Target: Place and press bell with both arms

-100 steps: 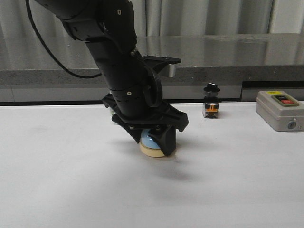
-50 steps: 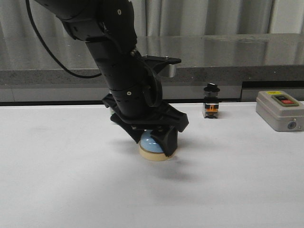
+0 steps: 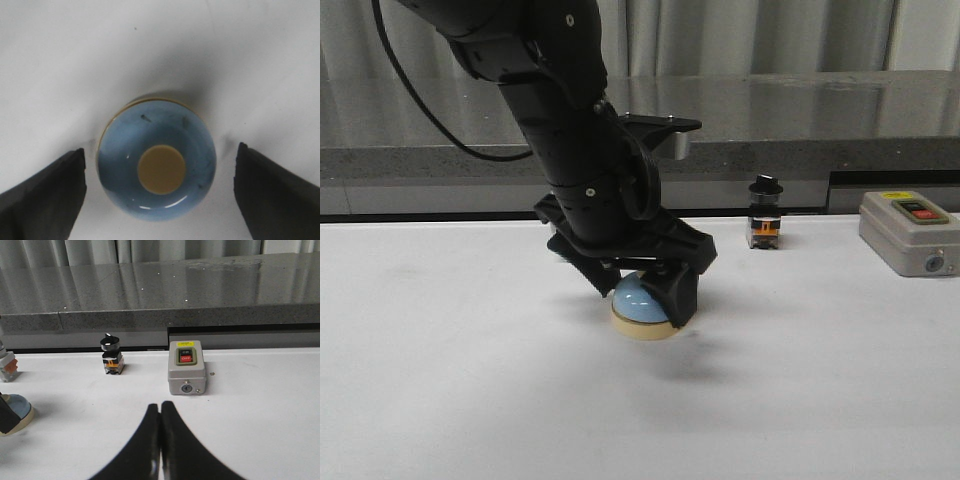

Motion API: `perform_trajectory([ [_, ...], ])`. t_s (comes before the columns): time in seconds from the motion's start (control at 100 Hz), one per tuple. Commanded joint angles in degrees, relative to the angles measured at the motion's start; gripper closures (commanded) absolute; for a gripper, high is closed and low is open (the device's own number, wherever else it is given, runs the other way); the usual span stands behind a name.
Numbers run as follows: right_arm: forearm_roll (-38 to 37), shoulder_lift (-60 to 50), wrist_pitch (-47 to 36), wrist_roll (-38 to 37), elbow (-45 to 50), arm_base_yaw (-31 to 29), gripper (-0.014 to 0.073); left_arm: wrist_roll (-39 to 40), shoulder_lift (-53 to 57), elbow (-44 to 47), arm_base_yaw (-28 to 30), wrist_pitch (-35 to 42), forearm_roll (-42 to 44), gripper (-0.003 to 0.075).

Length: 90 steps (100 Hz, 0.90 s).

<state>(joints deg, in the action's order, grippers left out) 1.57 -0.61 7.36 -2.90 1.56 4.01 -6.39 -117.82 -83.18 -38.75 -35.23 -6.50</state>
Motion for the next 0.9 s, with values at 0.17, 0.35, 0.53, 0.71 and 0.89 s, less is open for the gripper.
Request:
perform_trajectory([
  [0.17, 0.0, -1.1, -5.2, 0.1, -0.8, -0.3, 0.0654, 0.7, 12.3, -1.7, 1.6, 1.4, -1.1, 0.0143],
  [0.35, 0.0, -1.1, -5.2, 0.1, -0.8, -0.3, 0.0654, 0.7, 19.6, -1.1, 6.6, 1.7, -1.1, 0.0143],
  [0.53, 0.0, -1.1, -5.2, 0.1, -0.8, -0.3, 0.0654, 1.8, 27.1, 3.8, 13.7, 4.2, -1.2, 0.0143],
  [0.71, 0.0, -1.1, -5.2, 0.1, -0.8, -0.3, 0.0654, 2.2, 35.9, 12.8, 21.4, 8.3, -1.7, 0.0143],
  [0.89, 0.0, -1.1, -5.2, 0.1, -0.8, -0.3, 0.0654, 2.2, 45.5, 23.0, 27.5, 12.1, -3.4, 0.0143],
])
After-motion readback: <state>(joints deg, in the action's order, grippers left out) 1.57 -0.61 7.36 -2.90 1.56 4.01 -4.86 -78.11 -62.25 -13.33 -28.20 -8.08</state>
